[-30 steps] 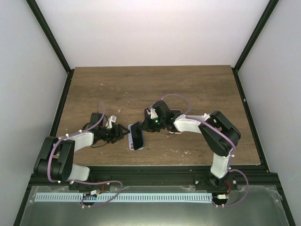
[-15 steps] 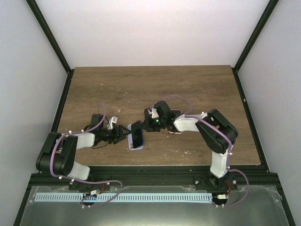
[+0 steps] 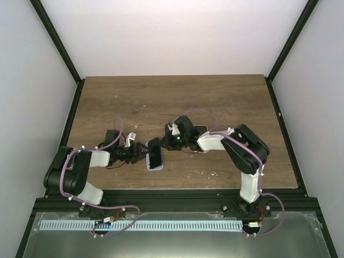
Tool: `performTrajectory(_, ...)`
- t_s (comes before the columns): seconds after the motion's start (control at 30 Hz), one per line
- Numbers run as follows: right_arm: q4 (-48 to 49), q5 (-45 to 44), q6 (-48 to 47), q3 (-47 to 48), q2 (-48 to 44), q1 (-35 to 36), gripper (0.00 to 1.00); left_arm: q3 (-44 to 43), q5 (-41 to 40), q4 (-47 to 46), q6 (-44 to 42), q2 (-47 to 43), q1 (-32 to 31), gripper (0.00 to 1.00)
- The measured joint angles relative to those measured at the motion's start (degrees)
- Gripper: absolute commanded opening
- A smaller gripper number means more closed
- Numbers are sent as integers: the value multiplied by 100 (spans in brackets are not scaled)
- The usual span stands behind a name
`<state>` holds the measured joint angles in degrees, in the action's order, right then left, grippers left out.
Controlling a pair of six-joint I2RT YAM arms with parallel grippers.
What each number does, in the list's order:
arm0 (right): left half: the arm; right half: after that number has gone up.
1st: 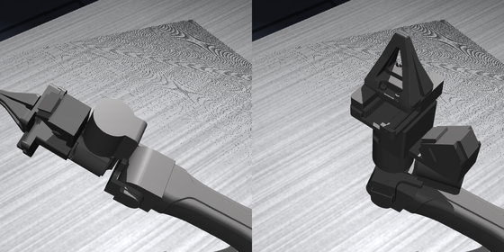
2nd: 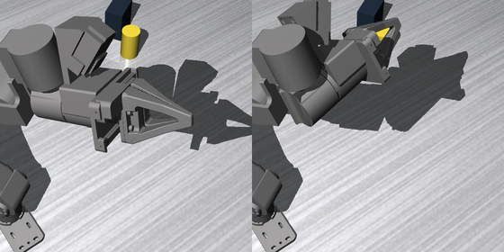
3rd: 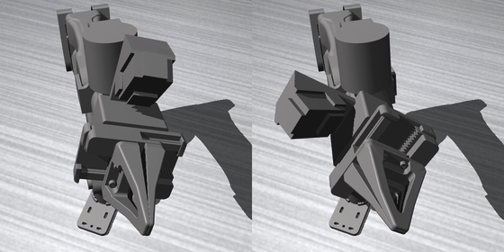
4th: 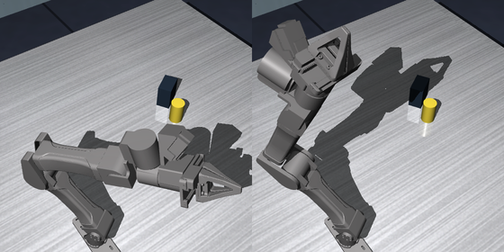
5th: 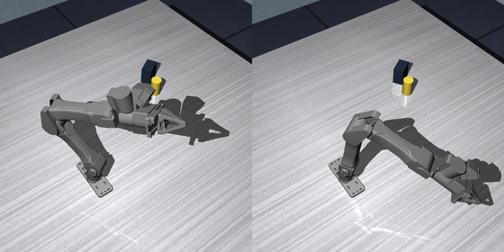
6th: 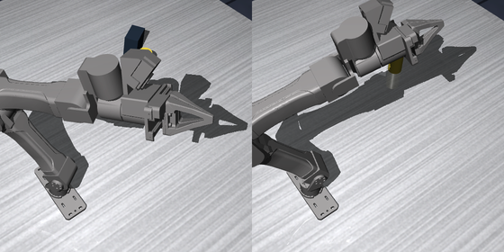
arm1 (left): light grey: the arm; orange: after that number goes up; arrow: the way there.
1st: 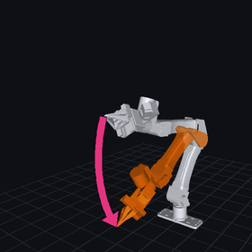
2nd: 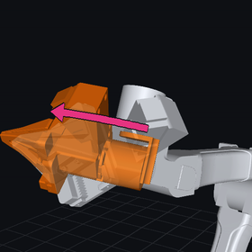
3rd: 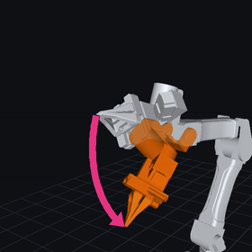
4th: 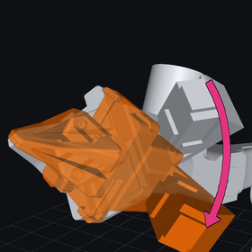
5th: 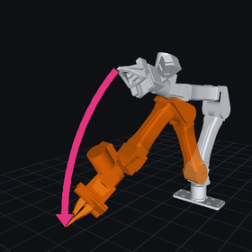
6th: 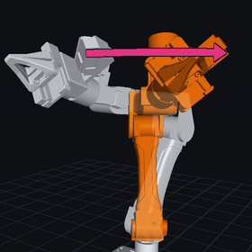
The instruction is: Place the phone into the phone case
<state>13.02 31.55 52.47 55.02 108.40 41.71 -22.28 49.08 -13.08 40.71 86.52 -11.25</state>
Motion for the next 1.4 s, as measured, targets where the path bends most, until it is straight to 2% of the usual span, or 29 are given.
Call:
performTrajectory(0.93,1060,-120,393,-205,334,153,1,0,-22,-111,85,85,-4,54)
performTrajectory(1.4,973,-533,168,-295,240,262,13,0,-284,433,15,-289,-107,48)
